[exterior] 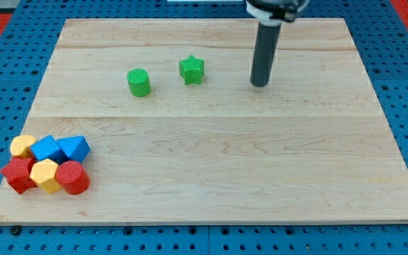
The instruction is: Push the green star along with the green circle to the left center
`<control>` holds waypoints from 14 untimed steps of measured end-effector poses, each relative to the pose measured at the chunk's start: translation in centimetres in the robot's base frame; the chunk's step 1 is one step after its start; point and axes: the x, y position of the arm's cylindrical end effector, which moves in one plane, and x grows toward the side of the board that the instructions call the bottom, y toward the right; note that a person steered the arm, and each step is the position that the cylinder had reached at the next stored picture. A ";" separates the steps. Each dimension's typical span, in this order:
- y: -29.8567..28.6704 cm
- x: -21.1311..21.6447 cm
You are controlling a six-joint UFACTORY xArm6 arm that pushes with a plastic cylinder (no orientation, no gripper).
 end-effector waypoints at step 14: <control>-19.9 -1.1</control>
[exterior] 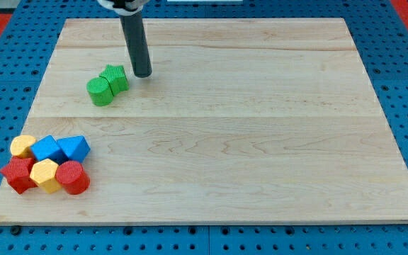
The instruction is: Push the green star along with the green circle to the left center
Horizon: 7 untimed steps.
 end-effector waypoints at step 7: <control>-3.3 0.5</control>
